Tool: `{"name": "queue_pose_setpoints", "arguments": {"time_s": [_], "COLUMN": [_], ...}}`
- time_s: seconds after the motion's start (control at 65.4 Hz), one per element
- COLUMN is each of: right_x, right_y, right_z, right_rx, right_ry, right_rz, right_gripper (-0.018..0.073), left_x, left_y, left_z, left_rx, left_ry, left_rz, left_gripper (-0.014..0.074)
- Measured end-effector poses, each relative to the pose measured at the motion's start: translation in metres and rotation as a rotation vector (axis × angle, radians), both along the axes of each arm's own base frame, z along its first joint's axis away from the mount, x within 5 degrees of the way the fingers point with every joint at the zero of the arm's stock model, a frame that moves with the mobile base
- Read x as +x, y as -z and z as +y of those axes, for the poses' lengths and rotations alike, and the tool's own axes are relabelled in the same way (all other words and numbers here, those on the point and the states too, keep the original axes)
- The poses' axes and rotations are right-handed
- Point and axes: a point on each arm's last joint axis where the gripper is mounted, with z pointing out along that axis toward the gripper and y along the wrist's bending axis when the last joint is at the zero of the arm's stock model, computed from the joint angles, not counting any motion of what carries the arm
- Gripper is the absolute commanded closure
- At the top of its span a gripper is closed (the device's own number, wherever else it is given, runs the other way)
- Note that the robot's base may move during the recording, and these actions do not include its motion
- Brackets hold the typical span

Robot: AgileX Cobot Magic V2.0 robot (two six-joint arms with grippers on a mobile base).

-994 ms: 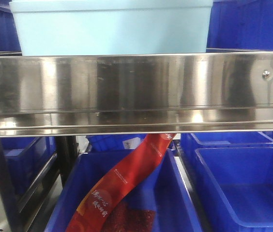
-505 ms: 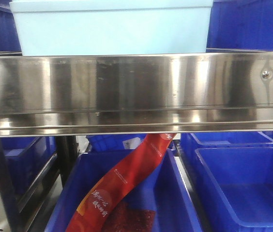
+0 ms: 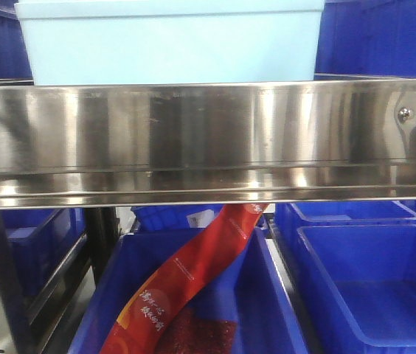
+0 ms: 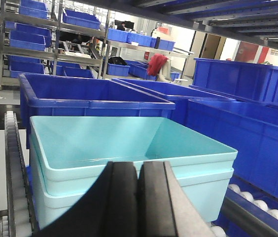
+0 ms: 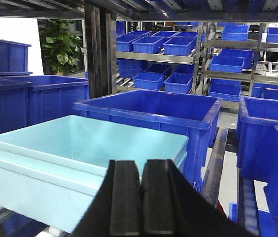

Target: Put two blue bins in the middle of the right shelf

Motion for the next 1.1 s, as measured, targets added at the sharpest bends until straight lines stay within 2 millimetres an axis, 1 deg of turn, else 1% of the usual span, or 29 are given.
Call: {"name": "queue_pose_setpoints", "arguments": {"time_s": [0.734, 0.826, 0.964, 1.101], "right_x": [0.0, 0.001, -0.002, -0.016], "right_y": [0.001, 0.006, 0.024, 0.046], "right_z": [0.0, -0.001, -0.011, -0.026], "right_rx": [-0.004, -0.054, -0.068, -0.046], "right_ry": [-0.001, 0.008, 0.071, 0.165], "right_rz": [-0.002, -0.036, -0.045, -0.029], "right_gripper": [0.0721, 0.0721, 0.0721, 0.0721], "left_x": [0.0, 0.0, 0.0, 0.0], "left_y": [0.0, 0.0, 0.0, 0.0], "left_z": [0.0, 0.0, 0.0, 0.0], "left_rx": [0.0, 0.0, 0.0, 0.0], "left_ry": [0.0, 0.0, 0.0, 0.0], "left_rz": [0.0, 0.0, 0.0, 0.0], "left_gripper": [0.0707, 0.0707, 0.0707, 0.0707]}}
